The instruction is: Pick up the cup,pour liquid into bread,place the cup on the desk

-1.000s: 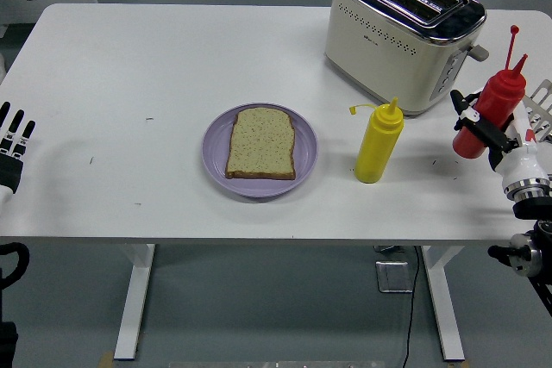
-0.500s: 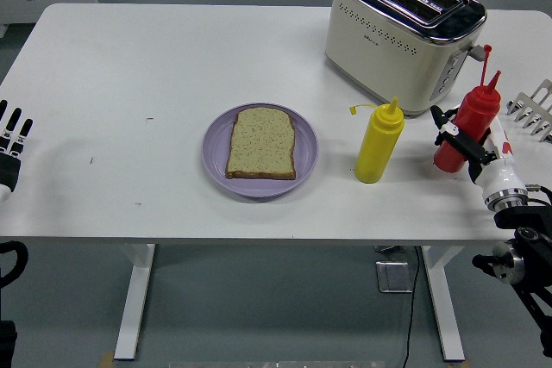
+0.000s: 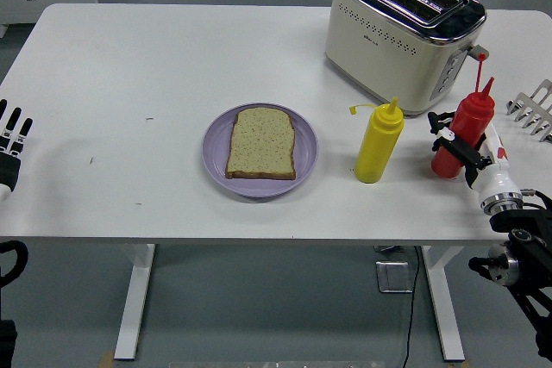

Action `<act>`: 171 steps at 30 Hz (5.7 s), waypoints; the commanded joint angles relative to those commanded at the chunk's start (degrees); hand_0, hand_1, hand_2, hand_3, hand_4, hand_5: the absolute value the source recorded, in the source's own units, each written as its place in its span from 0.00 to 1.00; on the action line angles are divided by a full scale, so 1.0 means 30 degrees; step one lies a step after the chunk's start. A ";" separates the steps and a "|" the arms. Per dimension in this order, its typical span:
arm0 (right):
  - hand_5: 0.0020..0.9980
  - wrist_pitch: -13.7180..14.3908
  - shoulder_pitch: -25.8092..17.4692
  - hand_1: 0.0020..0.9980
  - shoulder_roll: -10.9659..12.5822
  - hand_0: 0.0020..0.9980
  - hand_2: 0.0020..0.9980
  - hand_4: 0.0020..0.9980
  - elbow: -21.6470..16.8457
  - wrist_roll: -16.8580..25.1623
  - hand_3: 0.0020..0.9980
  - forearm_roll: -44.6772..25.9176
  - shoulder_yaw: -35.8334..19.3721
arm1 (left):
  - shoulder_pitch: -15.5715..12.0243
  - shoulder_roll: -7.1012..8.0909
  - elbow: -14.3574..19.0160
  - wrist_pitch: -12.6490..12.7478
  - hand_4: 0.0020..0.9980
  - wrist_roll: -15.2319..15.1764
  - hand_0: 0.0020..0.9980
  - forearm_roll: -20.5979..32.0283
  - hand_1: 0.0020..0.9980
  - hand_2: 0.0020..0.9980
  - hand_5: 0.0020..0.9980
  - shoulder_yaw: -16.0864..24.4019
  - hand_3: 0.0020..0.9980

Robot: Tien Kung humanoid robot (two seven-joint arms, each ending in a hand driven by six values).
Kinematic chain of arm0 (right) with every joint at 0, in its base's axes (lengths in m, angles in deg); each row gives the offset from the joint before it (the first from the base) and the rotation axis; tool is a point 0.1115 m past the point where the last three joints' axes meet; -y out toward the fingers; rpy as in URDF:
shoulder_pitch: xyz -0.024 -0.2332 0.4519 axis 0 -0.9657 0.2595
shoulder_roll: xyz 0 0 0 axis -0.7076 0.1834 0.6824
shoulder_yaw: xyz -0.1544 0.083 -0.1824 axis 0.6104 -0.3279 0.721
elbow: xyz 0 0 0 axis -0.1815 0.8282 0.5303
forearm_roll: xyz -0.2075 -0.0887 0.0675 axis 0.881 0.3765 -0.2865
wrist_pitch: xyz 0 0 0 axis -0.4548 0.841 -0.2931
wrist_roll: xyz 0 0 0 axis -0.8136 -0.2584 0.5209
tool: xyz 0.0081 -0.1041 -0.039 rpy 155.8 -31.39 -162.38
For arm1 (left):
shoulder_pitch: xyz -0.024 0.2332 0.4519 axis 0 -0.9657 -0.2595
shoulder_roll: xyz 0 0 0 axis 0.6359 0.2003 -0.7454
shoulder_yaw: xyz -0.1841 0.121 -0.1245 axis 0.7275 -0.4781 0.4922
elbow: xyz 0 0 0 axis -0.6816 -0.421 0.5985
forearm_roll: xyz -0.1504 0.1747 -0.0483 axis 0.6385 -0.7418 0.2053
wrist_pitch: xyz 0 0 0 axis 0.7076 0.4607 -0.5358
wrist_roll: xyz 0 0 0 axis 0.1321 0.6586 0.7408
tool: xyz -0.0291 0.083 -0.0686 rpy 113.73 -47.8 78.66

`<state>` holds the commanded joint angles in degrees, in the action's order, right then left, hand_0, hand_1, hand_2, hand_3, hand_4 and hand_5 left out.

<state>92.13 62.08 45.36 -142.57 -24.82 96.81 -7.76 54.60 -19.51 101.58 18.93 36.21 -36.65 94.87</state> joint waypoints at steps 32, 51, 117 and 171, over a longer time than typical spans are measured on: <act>0.30 0.0566 -0.0557 0.47 0.0008 0.51 0.44 0.76 0.0553 0.1635 0.44 -0.0392 -0.0141 | -0.0010 0.0000 0.0000 -0.0002 0.52 0.0005 0.78 -0.0006 0.73 0.73 0.93 -0.0059 0.66; 0.28 -0.0355 -0.1993 0.84 0.0351 0.89 0.92 0.82 -0.0153 0.0977 0.98 0.1385 -0.0681 | -0.0076 0.0000 0.0004 -0.0005 0.52 0.0026 0.78 -0.0016 0.73 0.73 0.93 -0.0197 0.66; 0.62 -0.3749 -0.5490 0.77 0.1152 0.82 0.81 0.70 -0.5439 -0.3071 0.84 -1.2449 -1.1743 | 0.0119 0.0000 0.0035 -0.0043 0.52 0.0040 0.78 -0.0062 0.73 0.73 0.93 -0.0143 0.66; 0.65 -0.4047 -0.5314 0.74 0.0708 0.80 0.77 0.65 -0.4403 -0.3100 0.81 -1.2873 -1.1497 | 0.0065 0.0000 0.0111 -0.0048 0.52 0.0059 0.78 -0.0076 0.73 0.73 0.93 -0.0137 0.66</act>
<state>79.99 46.14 47.48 -155.78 -34.12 58.20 -42.25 54.79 -19.51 101.92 18.78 36.38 -36.88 94.46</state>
